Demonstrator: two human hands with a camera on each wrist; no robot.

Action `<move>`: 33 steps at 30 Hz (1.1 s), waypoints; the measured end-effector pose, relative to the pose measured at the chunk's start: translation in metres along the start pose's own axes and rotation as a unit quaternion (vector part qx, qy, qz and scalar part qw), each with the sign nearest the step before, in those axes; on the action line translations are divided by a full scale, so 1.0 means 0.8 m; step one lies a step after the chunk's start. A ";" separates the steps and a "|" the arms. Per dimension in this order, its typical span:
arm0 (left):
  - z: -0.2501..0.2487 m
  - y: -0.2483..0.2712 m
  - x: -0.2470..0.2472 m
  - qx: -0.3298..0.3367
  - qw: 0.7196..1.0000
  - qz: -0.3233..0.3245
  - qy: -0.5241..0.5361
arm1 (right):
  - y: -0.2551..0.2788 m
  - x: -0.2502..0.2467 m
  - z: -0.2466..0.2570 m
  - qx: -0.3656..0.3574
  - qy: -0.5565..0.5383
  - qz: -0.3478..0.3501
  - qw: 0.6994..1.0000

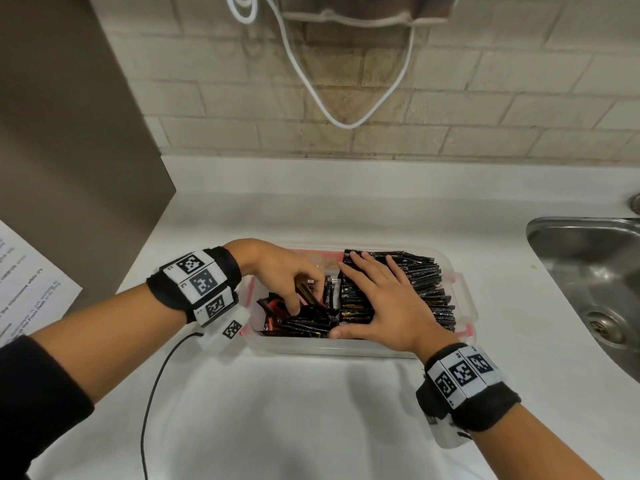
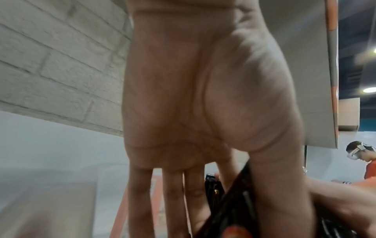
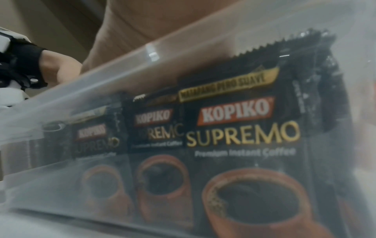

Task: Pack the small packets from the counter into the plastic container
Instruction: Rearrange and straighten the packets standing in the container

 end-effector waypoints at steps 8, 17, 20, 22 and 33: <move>-0.013 -0.009 0.005 -0.041 0.999 0.008 0.026 | 0.001 -0.003 0.004 -0.001 -0.016 0.000 1.000; -0.028 -0.048 0.005 -0.018 0.947 -0.160 -0.279 | 0.000 -0.002 0.001 -0.008 -0.016 -0.017 1.000; -0.027 -0.055 0.009 -0.024 0.942 -0.110 -0.316 | 0.000 -0.002 0.000 -0.010 -0.019 -0.020 1.000; -0.028 -0.059 0.015 -0.027 0.930 -0.076 -0.359 | 0.000 -0.002 0.000 -0.011 -0.022 -0.021 0.999; -0.040 -0.070 0.013 -0.013 0.866 -0.080 -0.494 | 0.001 -0.002 -0.001 -0.005 -0.012 -0.020 1.000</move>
Point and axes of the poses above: each hand's wrist, its own y-axis away from the middle knuckle, its own x-axis out of the palm, z = x × y, the point moved 6 cm from there along -y, towards the middle knuckle, and after that the axes turned 13 degrees about -y, right-handed, at the moved point
